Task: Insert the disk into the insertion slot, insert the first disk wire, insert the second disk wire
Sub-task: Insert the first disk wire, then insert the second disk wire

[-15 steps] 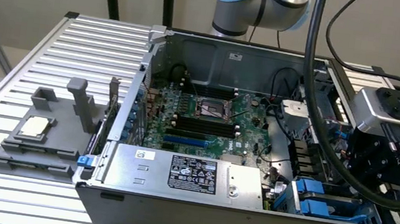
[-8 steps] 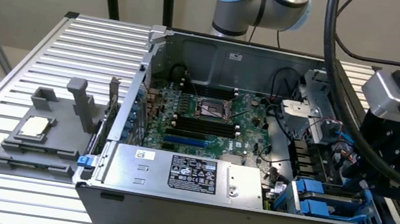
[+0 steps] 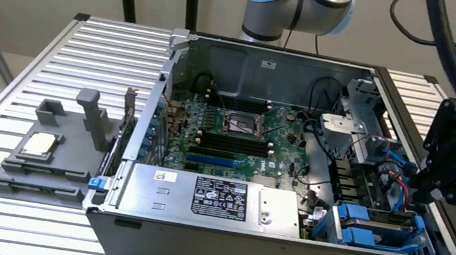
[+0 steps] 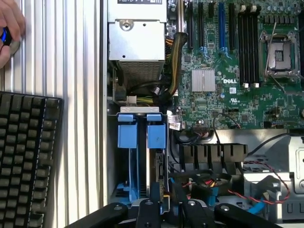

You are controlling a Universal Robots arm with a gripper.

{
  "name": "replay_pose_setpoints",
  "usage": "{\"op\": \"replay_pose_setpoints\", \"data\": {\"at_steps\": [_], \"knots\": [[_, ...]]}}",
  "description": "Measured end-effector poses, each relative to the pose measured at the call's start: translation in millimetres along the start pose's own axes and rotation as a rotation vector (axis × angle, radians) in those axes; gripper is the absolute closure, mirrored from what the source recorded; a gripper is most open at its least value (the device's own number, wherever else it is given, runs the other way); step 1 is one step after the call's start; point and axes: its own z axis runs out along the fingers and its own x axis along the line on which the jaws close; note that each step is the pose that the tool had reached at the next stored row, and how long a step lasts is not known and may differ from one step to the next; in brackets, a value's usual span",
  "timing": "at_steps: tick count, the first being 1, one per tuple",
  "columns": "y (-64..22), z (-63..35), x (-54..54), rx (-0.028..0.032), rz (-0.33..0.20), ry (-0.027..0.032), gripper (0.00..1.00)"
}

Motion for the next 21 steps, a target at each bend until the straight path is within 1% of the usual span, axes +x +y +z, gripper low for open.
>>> {"op": "replay_pose_setpoints", "data": {"at_steps": [2, 3, 5, 8, 10, 15, 17, 18, 20, 21], "knots": [[2.1, -8.4, -0.3, 0.0000, 0.000, -0.0002, 0.75], [3.9, -11.1, -0.4, 0.0000, 0.000, 0.0000, 0.75], [8.5, -13.9, -0.4, 0.0000, 0.000, -0.0001, 0.75], [16.6, -14.5, -3.1, 0.0000, 0.000, -0.0002, 0.75], [20.7, -14.2, -7.9, 0.0000, 0.000, -0.0001, 0.75], [21.8, -13.2, -25.7, 0.0000, 0.000, 0.0002, 0.75], [22.1, -12.9, -32.0, 0.0003, 0.000, 0.0029, 0.73], [22.2, -12.7, -34.5, 0.0005, 0.000, 0.0054, 0.66], [21.8, -12.2, -38.4, 0.0008, 0.001, 0.0123, 0.66], [21.3, -11.8, -40.0, 0.0011, 0.002, 0.0181, 0.66]]}}
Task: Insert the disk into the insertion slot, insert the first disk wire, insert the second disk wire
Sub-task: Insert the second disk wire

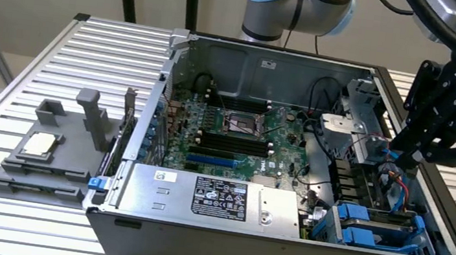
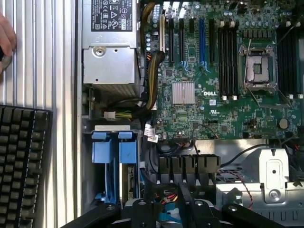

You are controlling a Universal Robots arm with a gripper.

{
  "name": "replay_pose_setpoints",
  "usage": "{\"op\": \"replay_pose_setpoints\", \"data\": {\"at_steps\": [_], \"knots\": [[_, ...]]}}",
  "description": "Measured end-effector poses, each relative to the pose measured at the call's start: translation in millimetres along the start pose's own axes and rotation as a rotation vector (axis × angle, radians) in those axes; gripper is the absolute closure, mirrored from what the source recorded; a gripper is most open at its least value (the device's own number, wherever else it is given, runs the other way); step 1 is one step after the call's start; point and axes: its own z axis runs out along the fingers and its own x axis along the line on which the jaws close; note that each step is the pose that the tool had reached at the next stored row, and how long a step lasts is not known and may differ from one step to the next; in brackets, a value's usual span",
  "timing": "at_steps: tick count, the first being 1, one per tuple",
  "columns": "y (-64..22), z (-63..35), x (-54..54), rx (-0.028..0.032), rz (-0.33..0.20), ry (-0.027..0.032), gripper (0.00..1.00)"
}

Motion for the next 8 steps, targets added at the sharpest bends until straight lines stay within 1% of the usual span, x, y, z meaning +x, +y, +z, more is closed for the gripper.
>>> {"op": "replay_pose_setpoints", "data": {"at_steps": [5, 6, 8], "knots": [[-5.8, 2.6, -6.9, 0.0015, 0.004, 0.0328, 0.66], [-6.8, 3.4, -8.4, 0.0017, 0.005, 0.0382, 0.66], [-8.4, 5.3, -12.3, 0.0021, 0.005, 0.0465, 0.66]]}}
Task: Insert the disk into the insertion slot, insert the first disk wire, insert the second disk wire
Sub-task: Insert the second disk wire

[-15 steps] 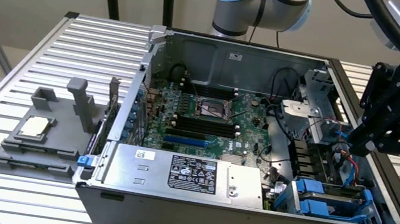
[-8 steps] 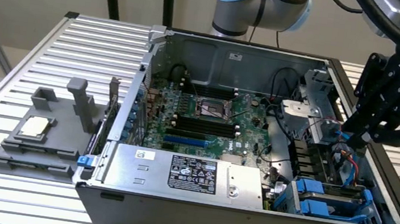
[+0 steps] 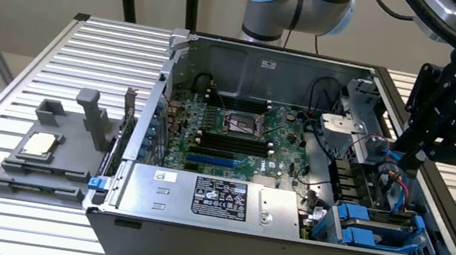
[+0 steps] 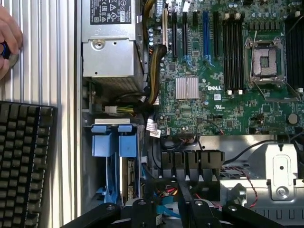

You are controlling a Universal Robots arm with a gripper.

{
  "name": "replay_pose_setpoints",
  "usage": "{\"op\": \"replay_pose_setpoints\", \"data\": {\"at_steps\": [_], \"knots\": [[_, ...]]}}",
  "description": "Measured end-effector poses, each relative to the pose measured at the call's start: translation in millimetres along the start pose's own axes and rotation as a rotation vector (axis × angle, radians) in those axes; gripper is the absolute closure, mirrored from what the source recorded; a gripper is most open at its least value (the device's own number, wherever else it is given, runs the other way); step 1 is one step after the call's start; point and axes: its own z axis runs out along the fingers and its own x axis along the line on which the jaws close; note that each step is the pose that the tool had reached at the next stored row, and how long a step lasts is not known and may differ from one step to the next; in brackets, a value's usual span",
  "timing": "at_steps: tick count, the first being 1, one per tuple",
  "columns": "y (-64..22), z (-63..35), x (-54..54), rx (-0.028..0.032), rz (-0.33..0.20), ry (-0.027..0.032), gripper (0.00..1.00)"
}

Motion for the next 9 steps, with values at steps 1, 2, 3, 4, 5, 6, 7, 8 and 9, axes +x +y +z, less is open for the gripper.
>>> {"op": "replay_pose_setpoints", "data": {"at_steps": [1, 2, 3, 4, 5, 6, 7, 8, 9], "knots": [[-0.7, 0.8, -1.8, 0.0002, 0.000, 0.0053, 0.66], [-1.4, 1.3, -3.4, 0.0006, 0.001, 0.0127, 0.66], [-1.9, 1.8, -4.6, 0.0009, 0.001, 0.0208, 0.66], [-2.4, 2.2, -5.6, 0.0013, 0.002, 0.0298, 0.66], [-3.0, 2.6, -6.4, 0.0018, 0.003, 0.0397, 0.66], [-3.5, 3.0, -7.0, 0.0022, 0.004, 0.0491, 0.66], [-4.2, 3.4, -7.7, 0.0026, 0.005, 0.0588, 0.66], [-4.8, 3.9, -8.2, 0.0030, 0.006, 0.0679, 0.66], [-5.5, 4.4, -8.7, 0.0033, 0.006, 0.0752, 0.66]]}}
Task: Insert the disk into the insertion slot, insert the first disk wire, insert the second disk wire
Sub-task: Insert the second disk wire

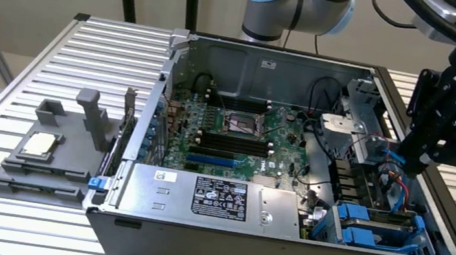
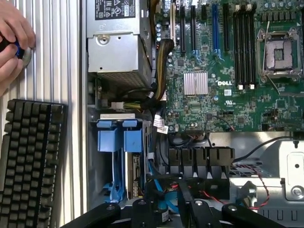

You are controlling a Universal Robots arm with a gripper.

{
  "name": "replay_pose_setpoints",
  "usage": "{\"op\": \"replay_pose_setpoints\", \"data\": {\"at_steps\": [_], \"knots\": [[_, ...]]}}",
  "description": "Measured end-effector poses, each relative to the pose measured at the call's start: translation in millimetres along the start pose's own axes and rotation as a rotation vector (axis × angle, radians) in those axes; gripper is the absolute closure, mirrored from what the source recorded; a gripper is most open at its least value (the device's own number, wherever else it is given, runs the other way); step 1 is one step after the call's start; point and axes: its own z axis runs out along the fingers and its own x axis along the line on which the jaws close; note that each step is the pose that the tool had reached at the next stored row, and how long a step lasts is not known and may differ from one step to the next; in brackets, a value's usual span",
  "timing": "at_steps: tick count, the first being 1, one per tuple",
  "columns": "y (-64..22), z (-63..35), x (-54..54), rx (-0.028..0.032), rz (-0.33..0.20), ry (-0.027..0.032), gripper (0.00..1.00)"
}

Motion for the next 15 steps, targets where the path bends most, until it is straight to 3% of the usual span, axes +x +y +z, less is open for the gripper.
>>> {"op": "replay_pose_setpoints", "data": {"at_steps": [2, 7, 10, 11, 14, 15], "knots": [[-0.6, 1.4, -1.1, 0.0005, 0.002, 0.0119, 0.66], [-0.6, 6.1, -5.0, 0.0013, 0.005, 0.0329, 0.66], [-0.5, 6.7, -8.3, 0.0020, 0.007, 0.0482, 0.68], [-0.5, 6.8, -9.3, 0.0022, 0.007, 0.0539, 0.76], [-0.3, 6.9, -11.5, 0.0029, 0.009, 0.0703, 0.76], [-0.4, 7.0, -11.6, 0.0031, 0.009, 0.0732, 0.76]]}}
